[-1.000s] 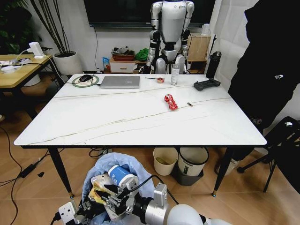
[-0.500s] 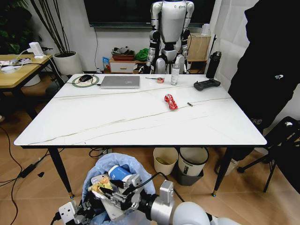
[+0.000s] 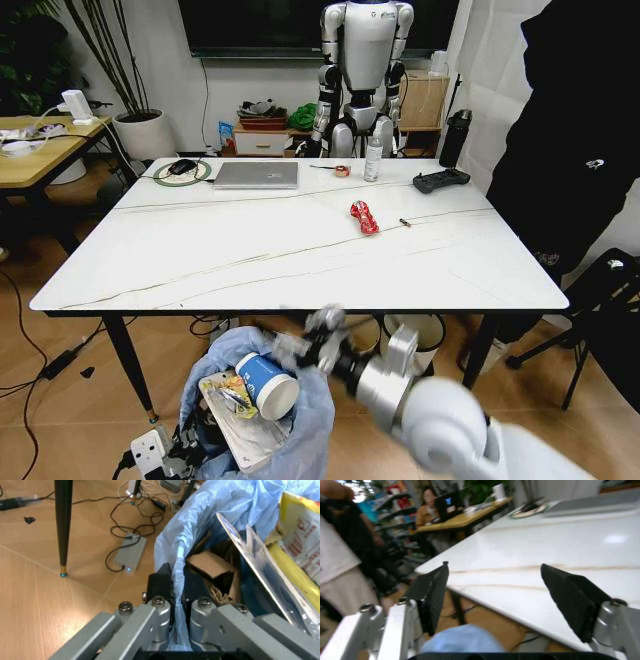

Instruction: Pick up the trash bin and place the trash from the table into it.

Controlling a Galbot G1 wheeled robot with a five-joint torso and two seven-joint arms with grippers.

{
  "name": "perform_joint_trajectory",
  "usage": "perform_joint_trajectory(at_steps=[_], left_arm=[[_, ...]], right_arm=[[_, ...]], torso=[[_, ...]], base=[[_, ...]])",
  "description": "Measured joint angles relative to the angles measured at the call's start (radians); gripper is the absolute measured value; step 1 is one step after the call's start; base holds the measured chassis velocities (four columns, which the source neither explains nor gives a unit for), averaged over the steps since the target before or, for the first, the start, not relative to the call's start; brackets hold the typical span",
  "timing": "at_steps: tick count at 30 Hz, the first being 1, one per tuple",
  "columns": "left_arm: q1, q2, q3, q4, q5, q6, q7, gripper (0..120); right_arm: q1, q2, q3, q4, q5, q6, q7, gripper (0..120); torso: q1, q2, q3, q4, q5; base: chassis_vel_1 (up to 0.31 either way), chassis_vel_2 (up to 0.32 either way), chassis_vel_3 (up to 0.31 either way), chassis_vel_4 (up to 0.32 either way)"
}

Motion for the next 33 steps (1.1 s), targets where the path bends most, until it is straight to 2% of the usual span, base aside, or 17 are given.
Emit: perform_joint_trajectory(at_steps=[5, 11, 17, 20, 23, 28, 33], left_arm=[[0.003, 0.019, -0.002, -0.009, 0.001, -0.001, 0.004, 0], [0.005, 0.034, -0.001, -0.009, -0.005, -0.001, 0.004, 0], [0.006, 0.039, -0.001, -0.009, -0.006, -0.002, 0.006, 0], [0.004, 0.033, -0.002, -0.009, -0.005, -0.002, 0.006, 0], [0.003, 0.029, -0.001, -0.009, -0.004, -0.002, 0.007, 0], [0.005, 0.023, -0.004, -0.011, -0.002, -0.002, 0.009, 0], [0.005, 0.020, -0.007, -0.012, -0.003, -0.002, 0.009, 0]], right_arm=[[0.062, 0.043, 0.157, -0.165, -0.070, -0.074, -0.001, 98], [0.176, 0.057, 0.213, -0.321, -0.042, -0.107, -0.003, 100], [0.282, 0.078, 0.192, -0.442, -0.029, -0.120, -0.036, 100], [0.337, 0.116, 0.157, -0.537, -0.037, -0.117, -0.069, 100], [0.369, 0.151, 0.141, -0.610, -0.061, -0.114, -0.086, 100], [0.460, 0.246, 0.127, -0.829, -0.144, -0.098, -0.124, 100], [0.493, 0.257, 0.122, -0.930, -0.195, -0.073, -0.151, 100]], torso=[[0.000, 0.000, 0.000, -0.0002, 0.0001], [0.000, 0.000, 0.000, 0.0000, 0.0001], [0.000, 0.000, 0.000, 0.0000, -0.0002], [0.000, 0.000, 0.000, -0.0002, -0.0002], [0.000, 0.000, 0.000, -0.0001, -0.0001], [0.000, 0.000, 0.000, 0.0002, -0.0001], [0.000, 0.000, 0.000, 0.0000, -0.0002]], base=[[0.000, 0.000, 0.000, 0.000], [0.000, 0.000, 0.000, 0.000], [0.000, 0.000, 0.000, 0.000], [0.000, 0.000, 0.000, 0.000], [0.000, 0.000, 0.000, 0.000], [0.000, 0.000, 0.000, 0.000], [0.000, 0.000, 0.000, 0.000]])
